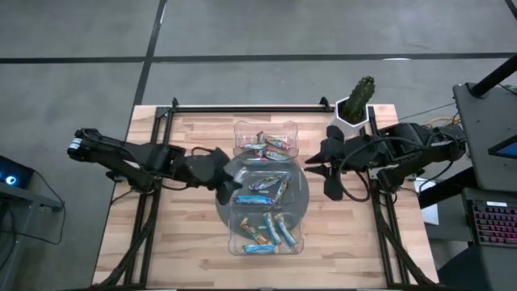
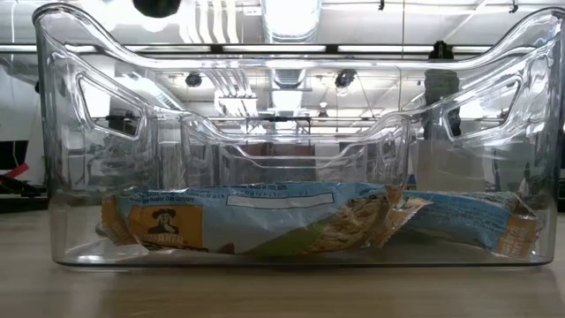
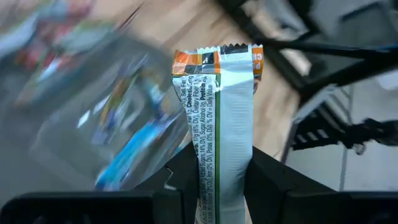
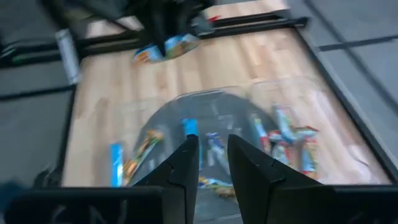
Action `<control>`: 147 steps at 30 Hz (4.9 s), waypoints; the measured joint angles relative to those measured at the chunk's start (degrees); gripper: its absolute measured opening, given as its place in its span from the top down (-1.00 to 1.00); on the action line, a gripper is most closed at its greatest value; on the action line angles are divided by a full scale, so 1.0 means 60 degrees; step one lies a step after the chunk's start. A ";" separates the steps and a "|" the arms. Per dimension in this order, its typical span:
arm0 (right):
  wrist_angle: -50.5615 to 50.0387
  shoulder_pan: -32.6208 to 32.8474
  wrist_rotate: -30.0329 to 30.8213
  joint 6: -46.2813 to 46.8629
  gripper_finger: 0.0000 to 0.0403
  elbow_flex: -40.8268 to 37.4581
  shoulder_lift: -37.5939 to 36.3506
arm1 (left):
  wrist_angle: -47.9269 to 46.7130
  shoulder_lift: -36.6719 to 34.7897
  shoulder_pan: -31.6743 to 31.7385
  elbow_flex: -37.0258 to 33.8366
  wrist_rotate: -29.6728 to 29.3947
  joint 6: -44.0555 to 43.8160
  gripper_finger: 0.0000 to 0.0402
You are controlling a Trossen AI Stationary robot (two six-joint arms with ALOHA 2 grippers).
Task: Pick and place Granola Bars by type
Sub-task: Put the yellow granola bar into the bottom transparent bin, then return to Home Position
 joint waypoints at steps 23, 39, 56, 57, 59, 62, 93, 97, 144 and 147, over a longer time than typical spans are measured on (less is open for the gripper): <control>0.0006 0.0000 -0.1235 -0.0577 0.96 0.0000 -0.0951 | 0.3302 0.1718 -0.0495 0.0244 0.1983 0.4676 0.60; 0.0004 0.0000 -0.1231 -0.0538 0.96 0.0000 -0.0976 | 0.3415 0.3323 -0.0499 0.0275 0.3586 0.4855 0.60; 0.0002 0.0000 -0.1227 -0.0508 0.96 0.0000 -0.0976 | 0.3411 0.3440 -0.0474 0.0354 0.4006 0.4762 0.01; 0.0002 0.0000 -0.1227 -0.0504 0.96 0.0000 -0.0976 | 0.3375 0.3440 -0.0474 0.0354 0.4009 0.4730 -0.03; 0.0002 0.0000 -0.1227 -0.0508 0.96 0.0000 -0.0976 | 0.3269 0.3432 -0.0474 0.0354 0.4072 0.4652 -0.06; 0.0002 0.0000 -0.1227 -0.0540 0.96 0.0000 -0.0976 | 0.3038 0.3429 -0.0474 0.0354 0.4137 0.4602 -0.07; 0.0071 0.0000 -0.1139 -0.1367 0.96 0.0000 -0.1048 | 0.0036 0.1424 -0.0353 0.2426 0.1334 0.6313 0.76; 0.0483 0.0000 -0.1067 -0.1844 0.96 0.0000 -0.1297 | 0.0148 0.0464 -0.0277 0.2419 0.0303 0.7036 0.96; 0.4645 -0.0541 -0.0339 -0.4708 0.96 -0.3310 -0.5910 | 0.2513 -0.4401 0.1420 0.0118 0.1382 0.9151 1.00; 0.4647 -0.0781 -0.0368 -0.4907 0.96 -0.3311 -0.6139 | 0.2546 -0.4547 0.1599 0.0080 0.1384 0.9158 1.00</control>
